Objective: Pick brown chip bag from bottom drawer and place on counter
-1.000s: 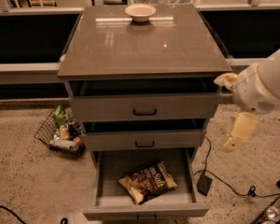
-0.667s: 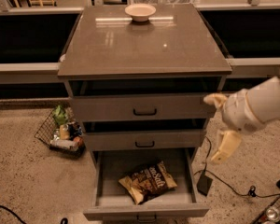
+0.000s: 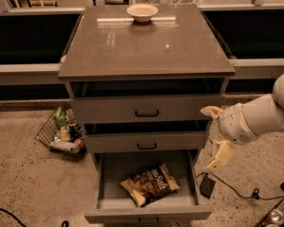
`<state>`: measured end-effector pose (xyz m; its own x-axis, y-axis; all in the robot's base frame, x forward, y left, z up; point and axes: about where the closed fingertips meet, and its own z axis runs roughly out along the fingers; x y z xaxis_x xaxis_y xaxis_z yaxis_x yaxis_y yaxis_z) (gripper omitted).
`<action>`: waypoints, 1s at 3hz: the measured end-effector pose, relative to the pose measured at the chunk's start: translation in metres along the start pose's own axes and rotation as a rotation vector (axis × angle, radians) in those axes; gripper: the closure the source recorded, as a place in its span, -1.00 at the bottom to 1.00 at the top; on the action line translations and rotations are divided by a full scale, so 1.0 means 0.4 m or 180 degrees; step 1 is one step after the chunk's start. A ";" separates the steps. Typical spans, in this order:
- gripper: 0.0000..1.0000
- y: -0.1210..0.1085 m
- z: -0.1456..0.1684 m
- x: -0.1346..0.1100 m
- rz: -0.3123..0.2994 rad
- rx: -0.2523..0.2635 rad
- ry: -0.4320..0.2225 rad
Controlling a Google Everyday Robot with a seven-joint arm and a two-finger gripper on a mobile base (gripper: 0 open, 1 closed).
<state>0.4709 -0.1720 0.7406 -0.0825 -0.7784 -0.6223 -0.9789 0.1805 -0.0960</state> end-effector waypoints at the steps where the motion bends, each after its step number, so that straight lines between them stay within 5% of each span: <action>1: -1.00 0.004 0.035 0.014 -0.0036 -0.0096 -0.0082; 3: -1.00 0.034 0.263 0.156 -0.0214 -0.0275 -0.0213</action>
Offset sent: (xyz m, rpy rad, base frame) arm 0.0041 0.0188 -0.1409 0.0087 -0.0018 0.1464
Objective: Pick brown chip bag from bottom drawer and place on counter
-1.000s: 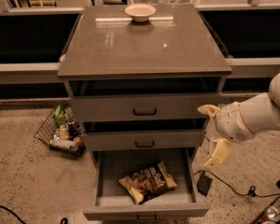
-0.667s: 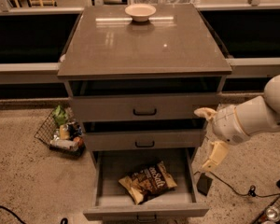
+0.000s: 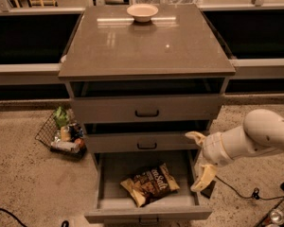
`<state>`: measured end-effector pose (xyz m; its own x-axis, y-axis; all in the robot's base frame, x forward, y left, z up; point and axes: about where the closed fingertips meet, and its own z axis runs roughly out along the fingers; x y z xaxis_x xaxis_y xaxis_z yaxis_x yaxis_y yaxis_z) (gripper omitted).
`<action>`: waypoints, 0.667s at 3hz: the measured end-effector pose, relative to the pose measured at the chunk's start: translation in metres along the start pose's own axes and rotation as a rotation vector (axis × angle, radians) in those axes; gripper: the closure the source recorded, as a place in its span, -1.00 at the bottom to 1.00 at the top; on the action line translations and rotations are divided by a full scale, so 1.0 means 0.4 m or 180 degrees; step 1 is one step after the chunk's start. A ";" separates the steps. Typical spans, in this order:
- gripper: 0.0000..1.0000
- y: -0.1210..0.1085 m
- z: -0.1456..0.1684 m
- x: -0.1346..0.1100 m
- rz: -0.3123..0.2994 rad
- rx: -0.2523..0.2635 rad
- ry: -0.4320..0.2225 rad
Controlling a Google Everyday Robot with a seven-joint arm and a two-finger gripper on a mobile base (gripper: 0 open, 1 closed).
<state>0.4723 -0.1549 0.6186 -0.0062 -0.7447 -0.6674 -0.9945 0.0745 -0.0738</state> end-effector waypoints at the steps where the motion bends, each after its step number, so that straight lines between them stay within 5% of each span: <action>1: -1.00 0.012 0.104 0.074 0.0067 -0.0041 -0.0230; 2: -1.00 0.034 0.220 0.146 0.0224 -0.0141 -0.0508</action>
Offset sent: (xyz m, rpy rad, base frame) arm -0.0012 0.0166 -0.1460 0.2483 0.0895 -0.0333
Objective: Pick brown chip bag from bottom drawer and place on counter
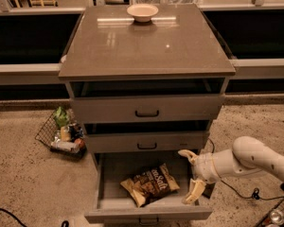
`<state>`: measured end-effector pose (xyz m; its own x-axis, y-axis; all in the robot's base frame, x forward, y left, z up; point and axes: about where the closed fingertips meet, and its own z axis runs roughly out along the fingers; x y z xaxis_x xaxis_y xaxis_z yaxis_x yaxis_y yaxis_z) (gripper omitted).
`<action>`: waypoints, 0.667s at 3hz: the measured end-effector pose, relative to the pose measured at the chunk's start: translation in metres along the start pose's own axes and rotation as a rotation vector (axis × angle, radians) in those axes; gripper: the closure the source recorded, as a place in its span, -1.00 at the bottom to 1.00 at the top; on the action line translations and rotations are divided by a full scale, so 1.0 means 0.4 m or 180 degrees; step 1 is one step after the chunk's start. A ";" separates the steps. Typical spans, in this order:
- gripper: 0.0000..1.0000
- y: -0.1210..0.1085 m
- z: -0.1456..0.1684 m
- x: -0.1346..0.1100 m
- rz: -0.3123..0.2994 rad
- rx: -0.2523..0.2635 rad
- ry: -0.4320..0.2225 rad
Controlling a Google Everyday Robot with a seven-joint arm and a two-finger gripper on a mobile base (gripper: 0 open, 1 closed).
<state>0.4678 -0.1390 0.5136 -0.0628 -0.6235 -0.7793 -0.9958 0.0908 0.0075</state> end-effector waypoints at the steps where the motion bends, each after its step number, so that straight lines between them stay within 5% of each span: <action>1: -1.00 0.000 0.000 0.000 0.0000 0.0000 0.0000; 2: -1.00 -0.002 0.034 0.042 0.0033 -0.0106 -0.0008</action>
Offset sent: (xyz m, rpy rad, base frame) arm 0.0030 -0.0037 -0.0531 0.0101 0.0684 0.0425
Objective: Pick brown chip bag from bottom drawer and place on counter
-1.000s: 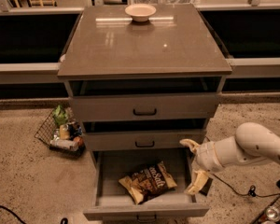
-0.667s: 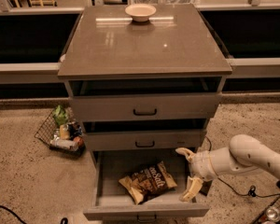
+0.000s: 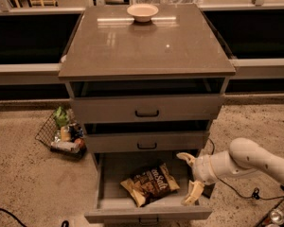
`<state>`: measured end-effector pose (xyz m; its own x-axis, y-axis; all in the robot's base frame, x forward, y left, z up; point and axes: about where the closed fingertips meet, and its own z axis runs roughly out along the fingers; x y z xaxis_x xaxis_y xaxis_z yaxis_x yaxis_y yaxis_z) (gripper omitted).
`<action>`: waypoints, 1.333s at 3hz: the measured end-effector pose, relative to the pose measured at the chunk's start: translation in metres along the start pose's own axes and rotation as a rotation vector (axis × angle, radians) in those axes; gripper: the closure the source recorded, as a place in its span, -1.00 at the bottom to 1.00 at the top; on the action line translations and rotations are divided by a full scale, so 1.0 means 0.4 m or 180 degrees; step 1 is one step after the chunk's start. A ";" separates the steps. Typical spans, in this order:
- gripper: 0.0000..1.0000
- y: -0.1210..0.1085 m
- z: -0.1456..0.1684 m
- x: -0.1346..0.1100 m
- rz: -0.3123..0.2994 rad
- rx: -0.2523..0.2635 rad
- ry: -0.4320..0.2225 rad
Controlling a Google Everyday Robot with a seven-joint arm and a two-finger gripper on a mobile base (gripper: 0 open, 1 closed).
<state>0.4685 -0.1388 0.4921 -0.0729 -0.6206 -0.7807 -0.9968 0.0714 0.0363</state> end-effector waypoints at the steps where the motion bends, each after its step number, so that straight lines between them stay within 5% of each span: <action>1: -1.00 -0.017 0.091 0.118 0.0011 -0.0065 0.0065; 4: -1.00 -0.112 0.350 0.446 0.0178 -0.0036 0.0071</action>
Offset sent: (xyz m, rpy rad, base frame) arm 0.0156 -0.0009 -0.2160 -0.0846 0.0763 0.0283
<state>0.5049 -0.1433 0.2638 -0.1291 -0.6331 -0.7632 -0.9914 0.0977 0.0867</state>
